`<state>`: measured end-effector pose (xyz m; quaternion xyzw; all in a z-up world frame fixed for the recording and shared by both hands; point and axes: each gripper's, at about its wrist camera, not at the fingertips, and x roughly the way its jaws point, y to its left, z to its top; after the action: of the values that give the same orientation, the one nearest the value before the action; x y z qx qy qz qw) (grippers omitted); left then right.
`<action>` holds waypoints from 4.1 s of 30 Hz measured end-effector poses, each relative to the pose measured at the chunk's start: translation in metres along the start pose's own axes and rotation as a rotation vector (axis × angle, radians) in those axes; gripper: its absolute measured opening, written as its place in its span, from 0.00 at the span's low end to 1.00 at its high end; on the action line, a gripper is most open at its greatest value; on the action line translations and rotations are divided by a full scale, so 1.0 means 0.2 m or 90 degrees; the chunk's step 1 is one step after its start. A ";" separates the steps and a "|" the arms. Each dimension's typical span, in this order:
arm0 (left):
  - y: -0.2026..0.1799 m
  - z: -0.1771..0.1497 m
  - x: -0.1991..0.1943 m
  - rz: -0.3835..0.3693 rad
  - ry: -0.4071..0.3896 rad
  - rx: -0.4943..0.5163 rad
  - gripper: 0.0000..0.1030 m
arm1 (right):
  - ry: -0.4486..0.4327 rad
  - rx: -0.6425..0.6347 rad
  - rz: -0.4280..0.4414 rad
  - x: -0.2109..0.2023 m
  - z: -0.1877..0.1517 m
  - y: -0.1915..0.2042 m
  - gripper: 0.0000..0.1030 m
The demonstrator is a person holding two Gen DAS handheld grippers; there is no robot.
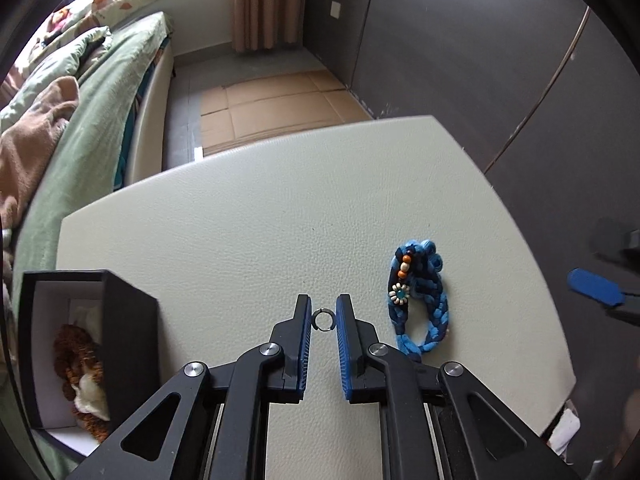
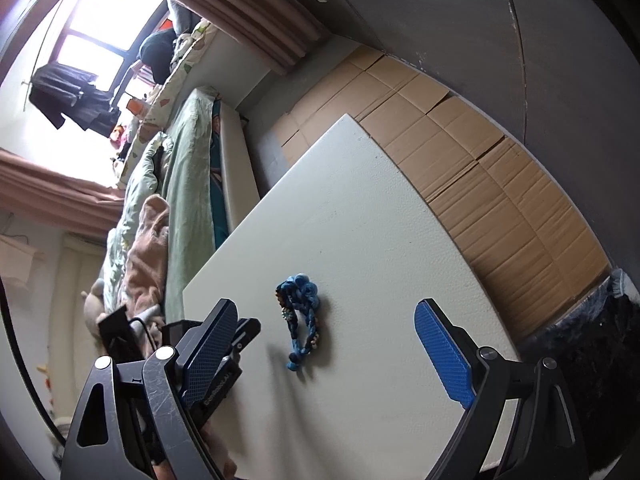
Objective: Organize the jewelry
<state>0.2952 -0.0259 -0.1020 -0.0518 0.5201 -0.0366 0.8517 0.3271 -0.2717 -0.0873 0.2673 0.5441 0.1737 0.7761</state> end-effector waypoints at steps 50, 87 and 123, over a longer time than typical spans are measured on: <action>0.84 -0.19 -0.62 -0.063 -0.168 -0.232 0.83 | -0.064 -0.254 0.144 0.13 -0.34 0.73 0.09; 0.76 -0.28 -0.78 -0.044 -0.191 -0.196 0.93 | -0.072 -0.321 0.105 0.03 -0.46 0.83 1.00; 0.38 -0.60 -1.13 0.024 -0.311 -0.028 1.00 | -0.159 -0.423 0.007 -0.54 -0.75 0.60 1.00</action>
<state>0.0864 0.0689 0.0331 -0.0682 0.3000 0.0047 0.9515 0.1521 -0.2031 0.0260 0.0221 0.3576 0.3114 0.8802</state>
